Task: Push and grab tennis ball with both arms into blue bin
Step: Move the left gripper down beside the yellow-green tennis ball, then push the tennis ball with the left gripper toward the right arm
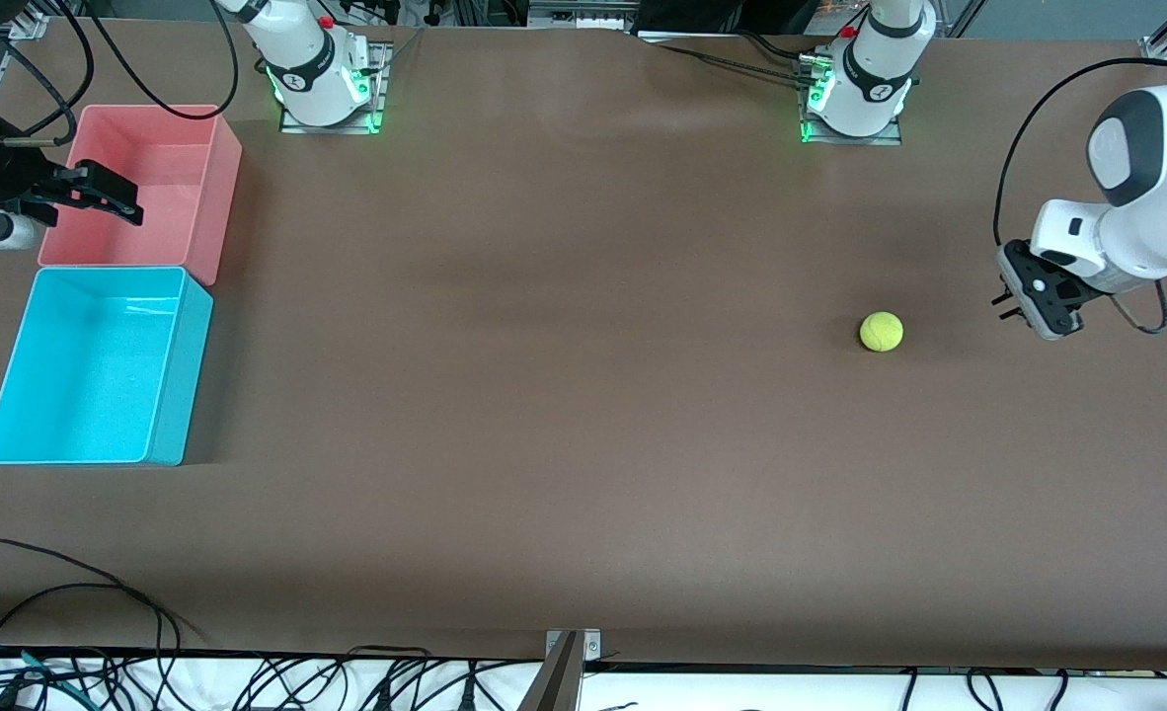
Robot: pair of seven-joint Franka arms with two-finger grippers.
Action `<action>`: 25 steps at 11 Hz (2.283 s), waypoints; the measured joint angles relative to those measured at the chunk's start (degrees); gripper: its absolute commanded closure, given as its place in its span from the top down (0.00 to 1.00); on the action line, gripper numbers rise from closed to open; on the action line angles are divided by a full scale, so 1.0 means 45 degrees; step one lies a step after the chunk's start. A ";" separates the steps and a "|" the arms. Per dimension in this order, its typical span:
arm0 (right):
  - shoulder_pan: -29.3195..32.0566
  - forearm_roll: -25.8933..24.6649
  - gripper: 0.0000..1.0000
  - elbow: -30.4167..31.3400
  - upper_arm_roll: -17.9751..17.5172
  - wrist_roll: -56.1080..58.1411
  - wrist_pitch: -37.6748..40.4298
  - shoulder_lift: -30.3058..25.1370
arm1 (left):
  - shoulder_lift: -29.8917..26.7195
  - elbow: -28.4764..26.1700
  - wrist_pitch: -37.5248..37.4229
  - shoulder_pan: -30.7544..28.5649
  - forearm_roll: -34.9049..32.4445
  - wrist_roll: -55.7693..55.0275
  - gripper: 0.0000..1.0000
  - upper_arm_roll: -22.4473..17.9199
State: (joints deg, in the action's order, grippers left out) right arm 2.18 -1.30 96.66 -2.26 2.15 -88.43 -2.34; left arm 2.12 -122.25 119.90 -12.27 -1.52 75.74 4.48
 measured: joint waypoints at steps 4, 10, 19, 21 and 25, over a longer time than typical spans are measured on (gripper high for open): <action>0.0000 0.0000 1.00 0.0000 0.0000 0.0000 0.0004 0.0000 | 0.0412 -0.0812 0.0996 0.0000 0.0002 0.2014 0.00 -0.0012; 0.0001 0.0000 1.00 0.0000 0.0001 0.0000 0.0009 -0.0001 | 0.1946 -0.0826 0.2329 0.0000 0.0002 0.3043 0.00 -0.0013; 0.0001 0.0000 1.00 0.0000 0.0002 -0.0001 0.0040 -0.0002 | 0.3672 -0.1323 0.3127 0.0046 0.0163 0.3516 0.00 -0.0051; 0.0001 0.0000 1.00 0.0000 0.0002 -0.0002 0.0044 -0.0002 | 0.3773 -0.1611 0.3681 0.0046 0.0176 0.3517 0.00 -0.0050; 0.0001 0.0000 1.00 0.0000 0.0002 -0.0002 0.0054 -0.0004 | 0.3898 -0.2645 0.5295 0.0231 0.0202 0.3525 0.00 -0.0022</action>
State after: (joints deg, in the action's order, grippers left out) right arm 2.19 -1.30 96.66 -2.25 2.14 -88.19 -2.36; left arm 19.66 -134.16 143.73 -11.23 -0.61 91.60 4.38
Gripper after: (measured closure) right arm 0.000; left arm 0.991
